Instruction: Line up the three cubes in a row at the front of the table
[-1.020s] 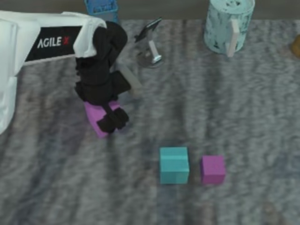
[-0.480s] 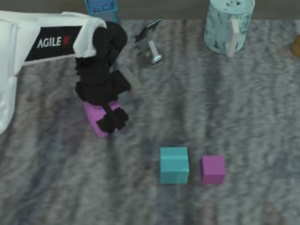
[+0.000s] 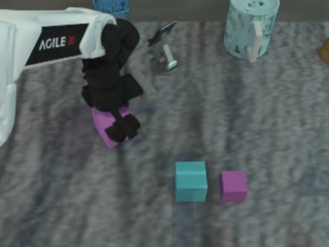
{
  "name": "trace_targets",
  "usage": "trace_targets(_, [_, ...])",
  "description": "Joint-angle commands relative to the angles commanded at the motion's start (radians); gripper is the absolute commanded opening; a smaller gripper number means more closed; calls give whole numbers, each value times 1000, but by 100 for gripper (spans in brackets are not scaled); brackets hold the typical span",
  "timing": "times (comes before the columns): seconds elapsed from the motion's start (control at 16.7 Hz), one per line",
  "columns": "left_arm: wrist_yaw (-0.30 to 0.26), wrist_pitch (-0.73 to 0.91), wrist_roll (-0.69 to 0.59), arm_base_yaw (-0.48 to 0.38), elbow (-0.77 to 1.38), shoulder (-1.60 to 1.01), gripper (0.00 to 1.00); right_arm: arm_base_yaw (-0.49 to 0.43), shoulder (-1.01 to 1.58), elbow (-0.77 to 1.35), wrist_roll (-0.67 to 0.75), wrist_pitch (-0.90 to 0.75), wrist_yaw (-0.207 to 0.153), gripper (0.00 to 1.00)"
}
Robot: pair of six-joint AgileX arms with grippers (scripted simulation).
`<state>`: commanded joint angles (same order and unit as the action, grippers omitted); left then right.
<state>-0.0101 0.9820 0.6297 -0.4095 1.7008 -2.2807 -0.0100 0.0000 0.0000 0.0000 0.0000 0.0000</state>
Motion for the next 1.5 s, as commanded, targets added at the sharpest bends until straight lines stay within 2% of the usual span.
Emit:
trace_targets(0.36, [1, 185, -3, 15, 122, 60, 0, 0, 0, 0, 0, 0, 0, 100])
trace_targets(0.72, [2, 189, 10, 4, 112, 76, 0, 0, 0, 0, 0, 0, 0, 100])
trace_targets(1.26, [3, 114, 264, -168, -283, 389, 0, 0, 0, 0, 0, 0, 0, 100])
trace_targets(1.5, [3, 100, 326, -210, -364, 458, 0, 0, 0, 0, 0, 0, 0, 100])
